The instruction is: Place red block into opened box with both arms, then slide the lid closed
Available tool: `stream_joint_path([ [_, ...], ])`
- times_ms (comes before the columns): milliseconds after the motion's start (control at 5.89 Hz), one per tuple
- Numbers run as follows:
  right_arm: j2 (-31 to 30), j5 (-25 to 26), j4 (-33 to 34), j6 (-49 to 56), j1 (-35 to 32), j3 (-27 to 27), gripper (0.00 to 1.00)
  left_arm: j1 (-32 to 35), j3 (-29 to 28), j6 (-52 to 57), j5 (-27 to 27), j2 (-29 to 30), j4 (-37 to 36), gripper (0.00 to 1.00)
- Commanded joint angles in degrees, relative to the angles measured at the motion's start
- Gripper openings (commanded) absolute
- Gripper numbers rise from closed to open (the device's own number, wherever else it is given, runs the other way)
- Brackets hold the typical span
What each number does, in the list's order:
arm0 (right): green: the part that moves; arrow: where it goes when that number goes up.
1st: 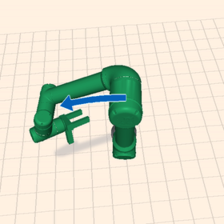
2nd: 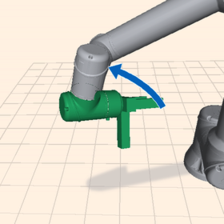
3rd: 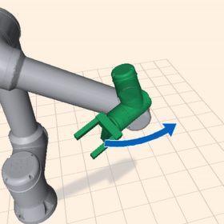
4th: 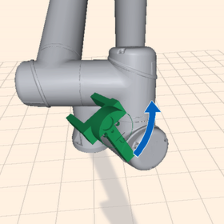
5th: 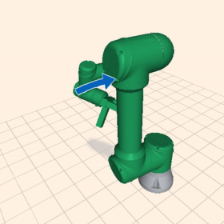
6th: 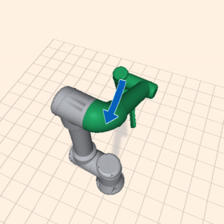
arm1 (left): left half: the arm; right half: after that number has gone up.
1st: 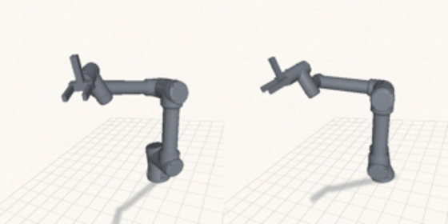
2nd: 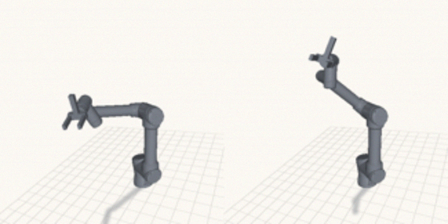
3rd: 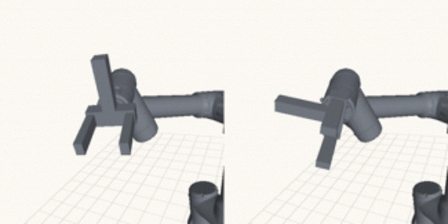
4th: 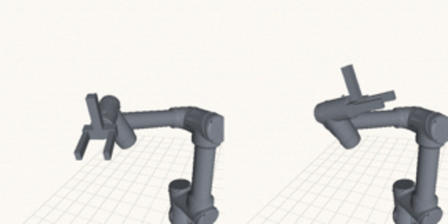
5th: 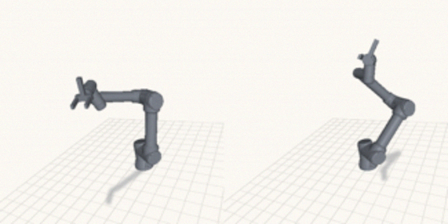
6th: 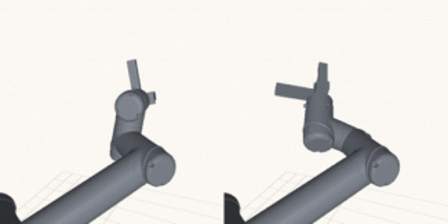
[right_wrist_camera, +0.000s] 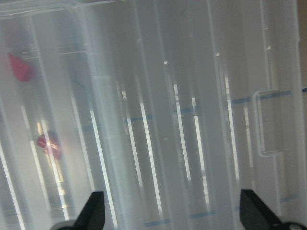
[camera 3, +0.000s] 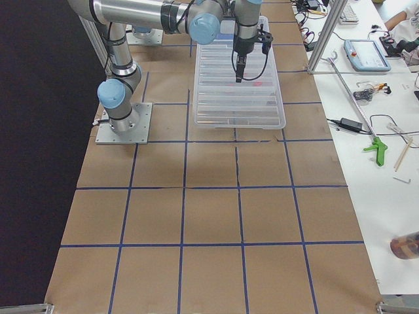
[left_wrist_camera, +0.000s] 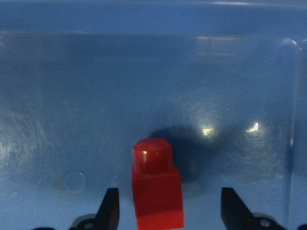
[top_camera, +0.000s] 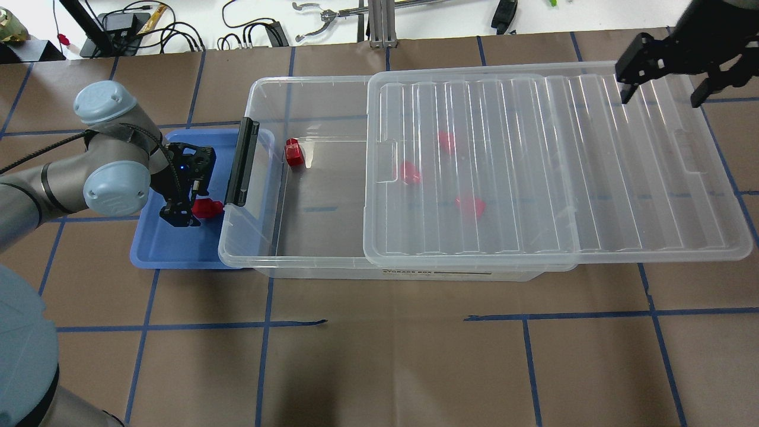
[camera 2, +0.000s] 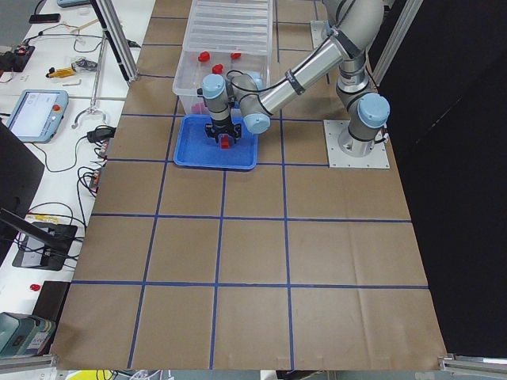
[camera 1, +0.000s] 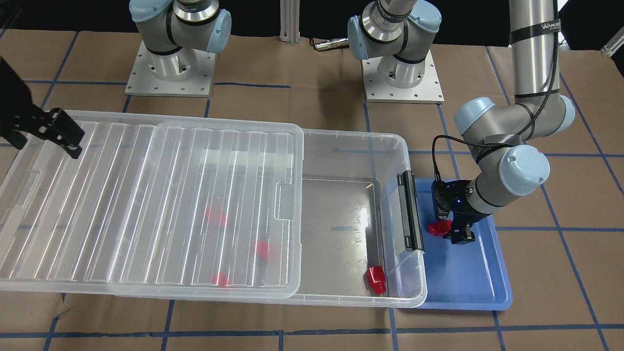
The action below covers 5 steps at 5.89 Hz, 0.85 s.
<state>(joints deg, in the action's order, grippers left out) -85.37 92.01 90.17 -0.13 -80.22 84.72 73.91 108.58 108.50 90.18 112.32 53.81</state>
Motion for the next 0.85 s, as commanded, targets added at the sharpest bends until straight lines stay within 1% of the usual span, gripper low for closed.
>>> stream_joint_path([
  [0,-0.23,-0.51,-2.71,-11.85,-10.35,-1.22,1.00,0.01,-0.04,0.05,-0.09,0.09,-0.54,0.05],
  [170,-0.23,-0.52,-3.42,-12.08,-13.61,-1.31,1.00,0.09,-0.91,0.13,-0.18,-0.78,-0.46,0.03],
  [339,-1.45,-1.13,-5.34,-12.00,-14.25,-1.31,1.00,1.14,-2.31,0.39,0.17,-2.88,0.68,0.04],
  [509,-2.07,-1.04,-6.67,-11.21,-14.09,-1.23,1.00,1.41,-4.41,-0.04,-0.87,-6.81,6.08,0.04],
  [679,-2.08,-1.22,-6.68,-11.21,-13.74,-0.88,1.00,1.50,-7.91,0.31,-1.75,-11.99,15.36,0.03],
])
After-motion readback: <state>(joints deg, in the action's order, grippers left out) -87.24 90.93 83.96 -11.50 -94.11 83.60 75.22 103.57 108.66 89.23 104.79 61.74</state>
